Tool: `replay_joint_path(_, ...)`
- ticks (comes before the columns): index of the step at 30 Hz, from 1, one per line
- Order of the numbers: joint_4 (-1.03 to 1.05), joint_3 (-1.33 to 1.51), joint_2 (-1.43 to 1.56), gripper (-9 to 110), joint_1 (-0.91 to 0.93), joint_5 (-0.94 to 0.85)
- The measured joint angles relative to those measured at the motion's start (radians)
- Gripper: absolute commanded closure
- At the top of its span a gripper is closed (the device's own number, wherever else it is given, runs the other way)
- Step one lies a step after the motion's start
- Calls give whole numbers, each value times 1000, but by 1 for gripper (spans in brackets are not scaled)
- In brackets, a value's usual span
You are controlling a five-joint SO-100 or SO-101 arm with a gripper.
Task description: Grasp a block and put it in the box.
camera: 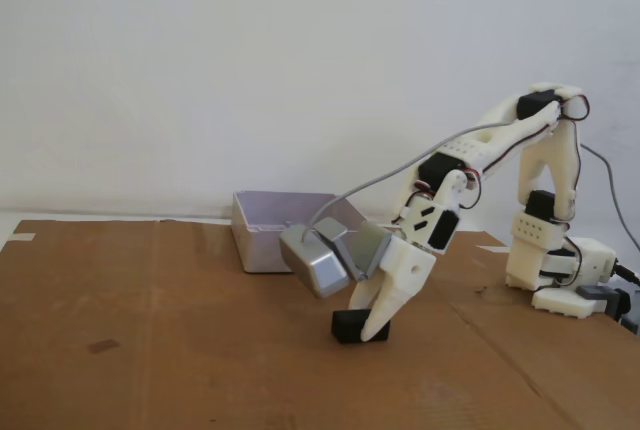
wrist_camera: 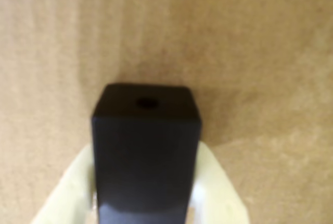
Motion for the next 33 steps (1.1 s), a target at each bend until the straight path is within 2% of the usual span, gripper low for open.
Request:
replay_joint_path(14,0,-8,-2,93,0,9)
replay_joint_path(19,0,-9,-2,102,0,11)
replay_joint_path(33,0,-15,2,102,3,11)
